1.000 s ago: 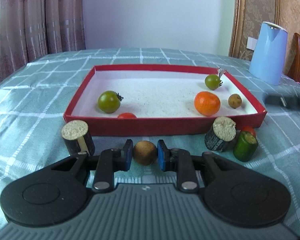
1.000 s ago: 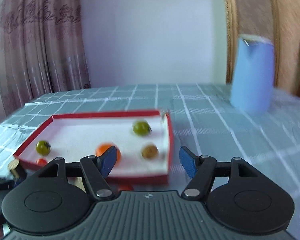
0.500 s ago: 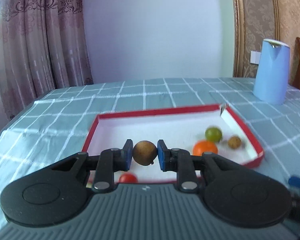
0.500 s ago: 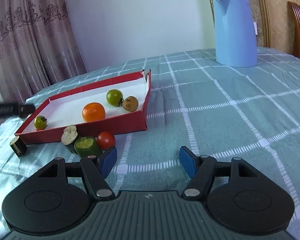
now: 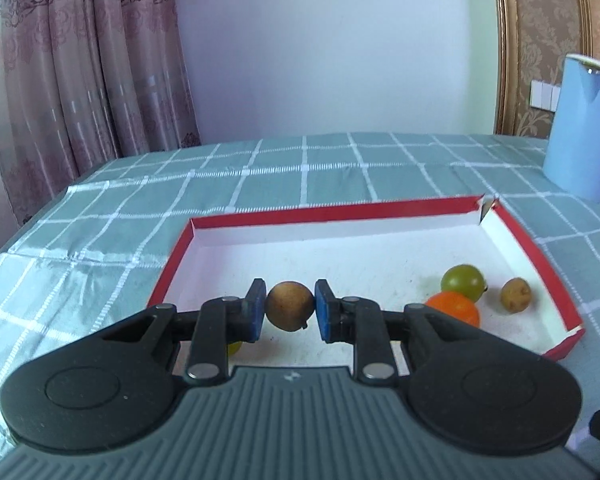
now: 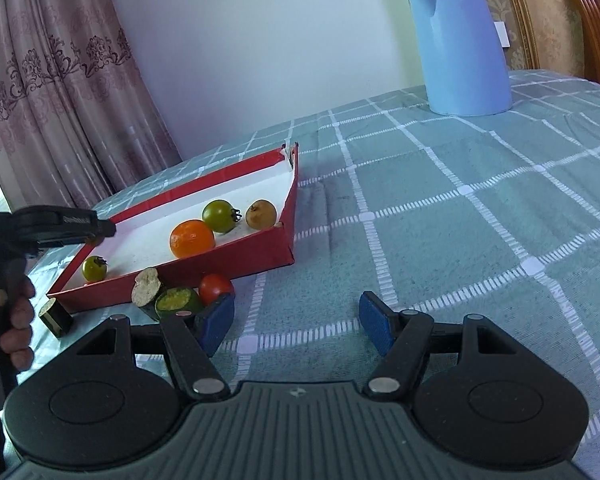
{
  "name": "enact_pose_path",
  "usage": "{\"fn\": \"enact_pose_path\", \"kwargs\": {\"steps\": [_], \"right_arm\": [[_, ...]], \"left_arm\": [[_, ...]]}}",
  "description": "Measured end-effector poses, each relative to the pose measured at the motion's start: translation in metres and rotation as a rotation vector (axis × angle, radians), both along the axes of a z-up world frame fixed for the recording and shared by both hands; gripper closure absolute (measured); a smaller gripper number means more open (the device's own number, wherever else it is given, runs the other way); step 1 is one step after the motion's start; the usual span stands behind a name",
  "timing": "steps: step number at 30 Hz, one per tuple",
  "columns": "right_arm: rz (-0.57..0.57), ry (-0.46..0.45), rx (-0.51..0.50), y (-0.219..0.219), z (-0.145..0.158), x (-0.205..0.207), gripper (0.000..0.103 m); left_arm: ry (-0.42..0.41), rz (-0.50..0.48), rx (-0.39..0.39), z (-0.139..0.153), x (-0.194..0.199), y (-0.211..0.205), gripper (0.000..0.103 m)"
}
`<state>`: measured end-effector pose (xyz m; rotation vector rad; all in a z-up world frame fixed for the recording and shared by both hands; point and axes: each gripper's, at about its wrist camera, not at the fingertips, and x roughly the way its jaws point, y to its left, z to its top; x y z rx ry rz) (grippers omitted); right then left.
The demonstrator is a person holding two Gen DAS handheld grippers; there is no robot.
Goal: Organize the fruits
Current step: 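Lift the brown fruit into the tray and open the left gripper, then grasp the green cucumber piece with the right gripper and lift it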
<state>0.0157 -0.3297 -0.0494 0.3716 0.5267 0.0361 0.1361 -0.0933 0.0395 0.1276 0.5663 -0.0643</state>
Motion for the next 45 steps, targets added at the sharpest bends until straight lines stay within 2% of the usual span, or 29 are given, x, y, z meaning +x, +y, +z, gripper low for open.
{"fn": "enact_pose_path", "kwargs": {"steps": [3,6,8,11,16,22,25,30,37,40,45], "right_arm": [[0.002,0.0,0.003,0.0,0.0,0.0,0.034],[0.005,0.002,0.005,0.0,0.0,0.001,0.034],[0.011,0.005,0.004,0.001,0.0,0.001,0.033],[0.035,0.006,0.0,0.002,0.0,0.003,0.033],[0.162,-0.024,-0.059,0.018,0.005,0.001,0.033],[0.26,-0.015,-0.15,0.044,0.01,0.007,0.034],[0.294,0.002,-0.19,0.057,0.011,0.013,0.046],[0.303,0.019,-0.264,0.076,0.012,0.023,0.049],[0.295,0.045,-0.306,0.087,0.012,0.037,0.06],[0.297,0.064,-0.296,0.088,0.009,0.041,0.071],[0.294,0.053,-0.296,0.089,0.008,0.039,0.073]], "left_arm": [[0.011,0.003,0.006,-0.005,0.001,-0.001,0.078],[0.001,0.004,0.01,-0.005,-0.002,0.0,0.061],[-0.017,0.003,0.023,-0.003,-0.009,0.001,0.059],[-0.033,-0.007,0.003,0.004,-0.026,0.009,0.055],[-0.077,-0.025,-0.013,0.007,-0.071,0.031,0.037],[-0.077,-0.036,-0.014,-0.008,-0.11,0.053,0.037],[-0.065,-0.045,-0.012,-0.019,-0.117,0.058,0.037],[-0.039,-0.048,-0.046,-0.03,-0.115,0.067,0.037],[-0.04,-0.065,-0.095,-0.031,-0.116,0.074,0.03],[-0.036,-0.068,-0.106,-0.031,-0.116,0.076,0.029],[-0.033,-0.065,-0.112,-0.031,-0.116,0.076,0.028]]}}
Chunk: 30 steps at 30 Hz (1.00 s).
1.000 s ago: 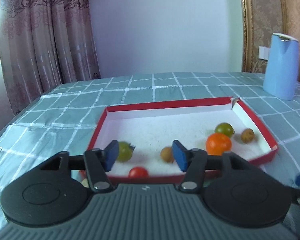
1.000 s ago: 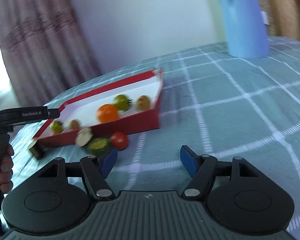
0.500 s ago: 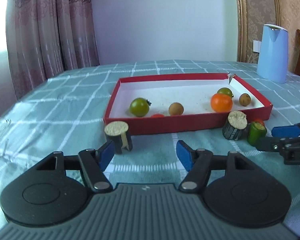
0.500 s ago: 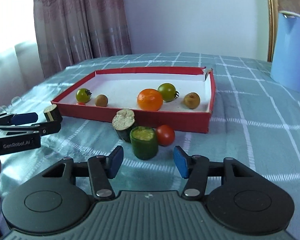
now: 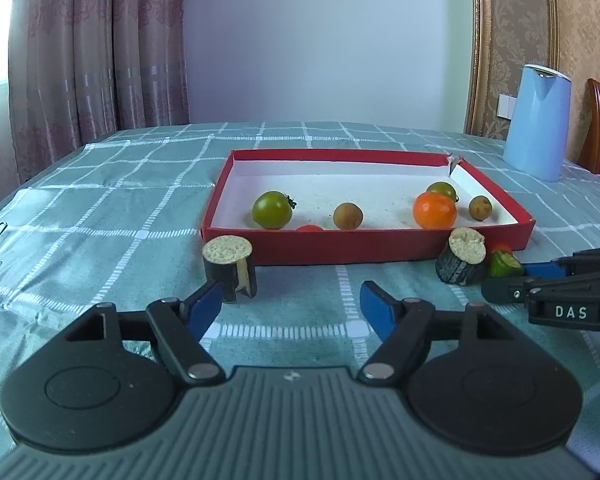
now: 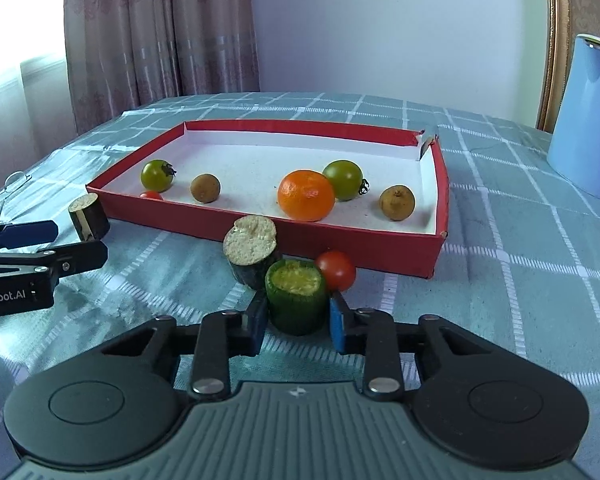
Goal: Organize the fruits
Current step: 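Grasp the green cucumber piece with the right gripper and lift it, then lower the cucumber piece into the tray and open the right gripper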
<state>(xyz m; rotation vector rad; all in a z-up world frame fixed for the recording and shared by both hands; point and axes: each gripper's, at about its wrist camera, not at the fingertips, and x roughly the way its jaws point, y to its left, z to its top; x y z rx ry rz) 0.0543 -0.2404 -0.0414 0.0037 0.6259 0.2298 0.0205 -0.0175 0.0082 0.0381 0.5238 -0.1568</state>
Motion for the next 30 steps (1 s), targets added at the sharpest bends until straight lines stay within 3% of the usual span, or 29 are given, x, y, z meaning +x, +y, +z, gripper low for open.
{"fn": "enact_pose_path", "kwargs": {"steps": [4,8,12,19,30], "right_arm": [[-0.007,-0.012,0.044,-0.006,0.007,-0.007,0.073],[-0.019,-0.082,0.078,-0.015,0.034,-0.013,0.073],[-0.045,-0.115,0.052,-0.02,0.053,0.01,0.073],[-0.106,-0.039,0.018,-0.03,0.03,0.06,0.073],[-0.135,-0.02,0.033,-0.037,0.016,0.064,0.073]], "left_arm": [[0.0,0.002,-0.001,0.0,0.0,0.0,0.027],[-0.001,0.006,0.004,0.0,0.0,-0.001,0.027],[-0.005,0.013,0.011,0.0,0.0,-0.002,0.027],[0.009,0.032,0.001,0.0,0.002,0.001,0.027],[0.017,0.048,0.013,-0.002,0.005,0.0,0.027]]}}
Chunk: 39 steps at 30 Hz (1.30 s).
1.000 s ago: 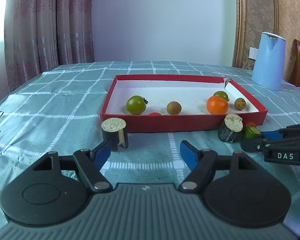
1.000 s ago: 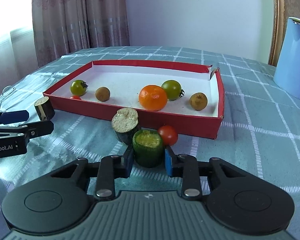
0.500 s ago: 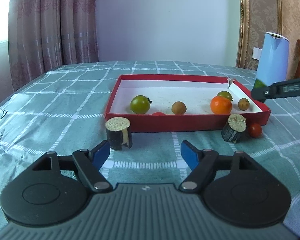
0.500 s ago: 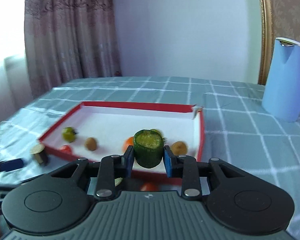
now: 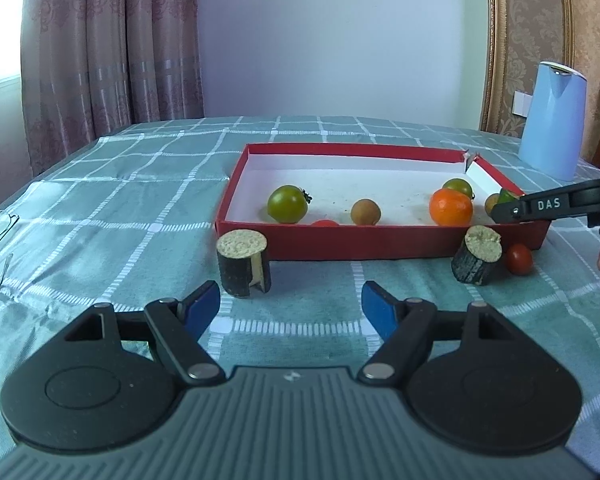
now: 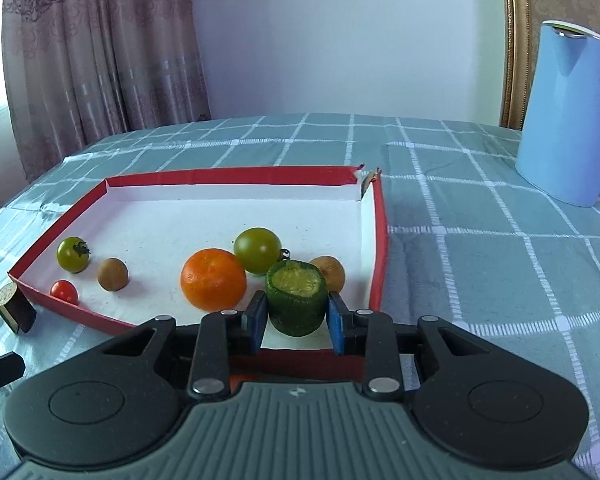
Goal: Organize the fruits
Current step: 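Lower the cucumber piece into the tray and open the right gripper, then grasp the dark cream-topped slice with the left gripper and lift it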
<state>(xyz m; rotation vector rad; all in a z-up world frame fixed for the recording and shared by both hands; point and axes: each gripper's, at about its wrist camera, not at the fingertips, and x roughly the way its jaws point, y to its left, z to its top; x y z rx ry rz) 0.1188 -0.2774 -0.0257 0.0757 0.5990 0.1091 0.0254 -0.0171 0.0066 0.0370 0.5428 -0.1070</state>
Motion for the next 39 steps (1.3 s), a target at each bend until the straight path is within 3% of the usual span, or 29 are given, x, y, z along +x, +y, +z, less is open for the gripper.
{"fn": "enact_pose_path", "kwargs": {"steps": [10,15,16,19,22,32,39], "right_arm": [[0.007,-0.021,-0.014,0.001,-0.002,0.0,0.073],[0.013,-0.03,0.037,-0.005,-0.002,-0.003,0.072],[0.014,-0.031,0.047,-0.007,-0.002,-0.003,0.069],[0.001,-0.07,0.058,-0.009,0.003,-0.01,0.044],[-0.001,-0.12,0.065,-0.009,0.009,-0.016,0.043],[0.009,-0.155,0.168,-0.024,0.016,-0.052,0.043],[0.045,-0.157,0.134,-0.012,0.008,-0.086,0.043]], "left_arm": [[-0.001,0.05,0.01,0.003,0.001,0.005,0.027],[-0.013,0.079,0.051,0.007,0.005,0.013,0.027],[-0.015,0.083,0.058,0.008,0.007,0.015,0.027],[-0.009,0.101,0.08,0.009,0.017,0.018,0.027],[0.007,0.121,0.095,0.009,0.03,0.02,0.027],[0.038,0.131,0.163,0.003,0.058,0.014,0.027],[0.06,0.131,0.164,-0.003,0.063,0.012,0.034]]}}
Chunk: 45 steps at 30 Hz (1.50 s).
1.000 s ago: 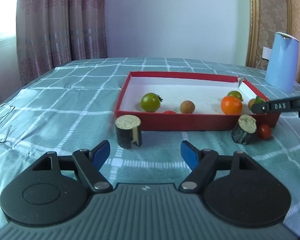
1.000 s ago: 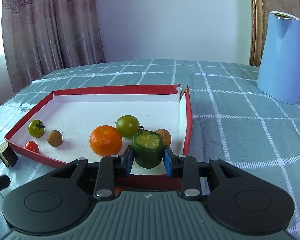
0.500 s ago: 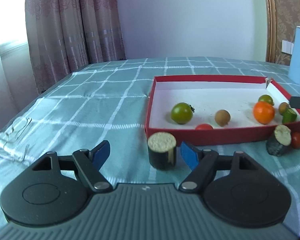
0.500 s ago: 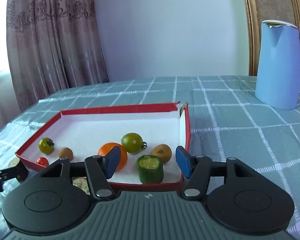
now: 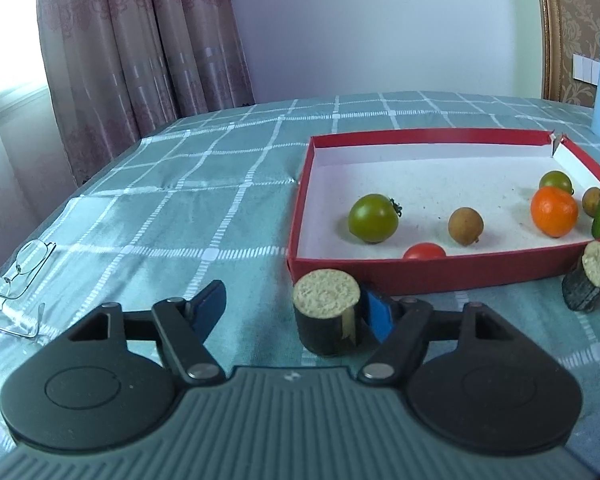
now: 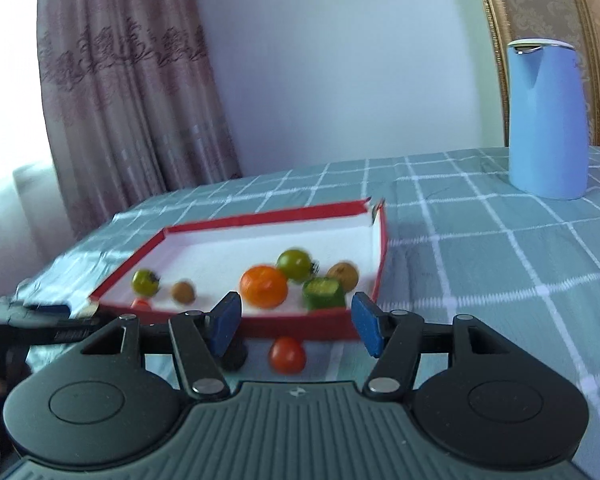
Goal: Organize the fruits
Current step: 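Grasp the dark cream-topped slice with the left gripper and lift it, then carry the dark slice into the tray and open the left gripper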
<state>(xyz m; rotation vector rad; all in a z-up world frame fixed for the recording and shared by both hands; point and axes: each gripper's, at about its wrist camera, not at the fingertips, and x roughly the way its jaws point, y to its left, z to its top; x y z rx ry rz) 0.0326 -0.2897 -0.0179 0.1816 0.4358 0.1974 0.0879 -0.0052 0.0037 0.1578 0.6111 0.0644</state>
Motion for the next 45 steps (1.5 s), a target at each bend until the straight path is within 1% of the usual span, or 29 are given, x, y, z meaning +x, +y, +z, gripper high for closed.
{"fn": "enact_pose_path", "kwargs": {"steps": [1,7,10,14,19,22,32,39,43,45], "right_arm": [[0.0,0.009,-0.015,0.004,-0.002,-0.003,0.042],[0.001,0.094,-0.072,0.02,-0.02,-0.009,0.042],[-0.006,0.114,-0.079,0.023,-0.022,-0.009,0.042],[-0.014,0.14,-0.078,0.023,-0.026,-0.006,0.041],[-0.013,0.157,-0.063,0.021,-0.028,-0.003,0.039],[-0.013,0.158,-0.075,0.023,-0.029,-0.003,0.039],[-0.01,0.158,-0.049,0.02,-0.029,-0.003,0.038],[-0.007,0.156,-0.017,0.016,-0.029,-0.003,0.038],[-0.005,0.154,0.005,0.012,-0.03,-0.003,0.038],[-0.004,0.154,0.011,0.011,-0.03,-0.004,0.038]], "left_arm": [[0.001,-0.001,0.001,0.0,0.001,0.0,0.036],[0.007,-0.006,0.0,-0.002,0.002,-0.001,0.039],[0.007,-0.016,-0.006,-0.001,0.002,-0.001,0.044],[0.008,-0.025,-0.014,-0.002,0.001,-0.001,0.048],[0.01,-0.045,-0.037,-0.002,-0.001,-0.002,0.065],[0.009,-0.049,-0.041,-0.001,-0.002,-0.003,0.07],[-0.008,-0.041,-0.053,0.005,-0.009,-0.005,0.071],[-0.069,-0.068,-0.064,0.032,-0.017,-0.014,0.071],[-0.102,-0.075,-0.055,0.047,-0.011,-0.021,0.071],[-0.102,-0.078,-0.061,0.051,-0.003,-0.024,0.071]]}}
